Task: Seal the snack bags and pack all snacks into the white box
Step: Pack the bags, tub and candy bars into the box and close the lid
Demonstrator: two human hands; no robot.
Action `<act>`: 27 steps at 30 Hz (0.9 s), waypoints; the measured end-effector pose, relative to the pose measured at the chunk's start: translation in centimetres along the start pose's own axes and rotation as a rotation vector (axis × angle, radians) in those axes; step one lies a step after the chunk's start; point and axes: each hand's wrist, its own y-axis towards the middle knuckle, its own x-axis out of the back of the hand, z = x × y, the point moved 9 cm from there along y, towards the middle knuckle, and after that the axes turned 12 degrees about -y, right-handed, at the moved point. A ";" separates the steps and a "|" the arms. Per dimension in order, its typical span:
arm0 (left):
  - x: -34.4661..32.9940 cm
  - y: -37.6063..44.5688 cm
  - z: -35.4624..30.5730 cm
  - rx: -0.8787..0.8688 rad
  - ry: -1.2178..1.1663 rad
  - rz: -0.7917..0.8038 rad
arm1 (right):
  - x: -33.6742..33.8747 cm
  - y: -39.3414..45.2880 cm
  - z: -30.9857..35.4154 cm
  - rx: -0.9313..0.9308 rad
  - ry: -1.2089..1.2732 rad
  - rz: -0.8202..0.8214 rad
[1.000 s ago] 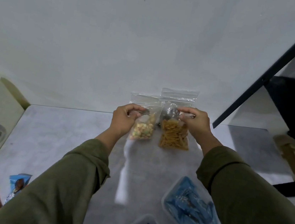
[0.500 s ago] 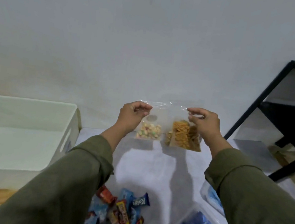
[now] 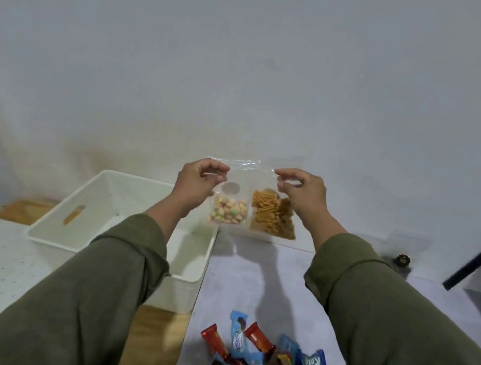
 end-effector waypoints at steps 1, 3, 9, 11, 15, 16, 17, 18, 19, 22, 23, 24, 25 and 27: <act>1.5 0.1 0.1 0.003 0.002 -0.025 | -1.5 0.3 0.5 0.006 0.012 0.021; 4.7 0.2 0.7 0.010 0.004 -0.068 | -4.5 0.8 1.4 0.011 0.043 0.050; 13.1 1.0 4.1 0.071 0.004 -0.148 | -13.7 1.2 2.7 0.000 0.084 0.122; 15.3 2.0 5.6 0.106 -0.006 -0.135 | -16.7 1.7 2.6 -0.028 0.089 0.146; 18.2 4.8 9.3 0.191 -0.008 -0.056 | -21.8 2.5 1.1 -0.102 0.088 0.123; 18.7 5.4 10.4 0.212 -0.008 -0.037 | -23.0 2.6 0.4 -0.120 0.084 0.109; 19.1 6.0 11.5 0.228 -0.009 -0.020 | -24.0 2.7 -0.3 -0.139 0.077 0.099; 19.5 6.5 12.6 0.242 -0.010 -0.006 | -25.0 2.8 -1.2 -0.161 0.072 0.092; 19.8 7.1 13.8 0.255 -0.009 0.007 | -25.8 2.9 -2.1 -0.186 0.064 0.086; 19.9 8.2 17.3 0.292 0.000 0.063 | -27.7 3.2 -4.8 -0.229 0.021 0.072; 19.7 8.5 18.5 0.299 0.001 0.088 | -28.1 3.2 -5.7 -0.245 0.008 0.072; 19.5 8.8 19.6 0.303 0.000 0.110 | -28.4 3.2 -6.6 -0.265 -0.002 0.076; 19.2 9.1 20.6 0.305 -0.002 0.127 | -28.8 3.2 -7.5 -0.281 -0.012 0.081; 18.6 9.9 22.4 0.295 0.004 0.151 | -29.2 3.4 -8.9 -0.297 -0.035 0.082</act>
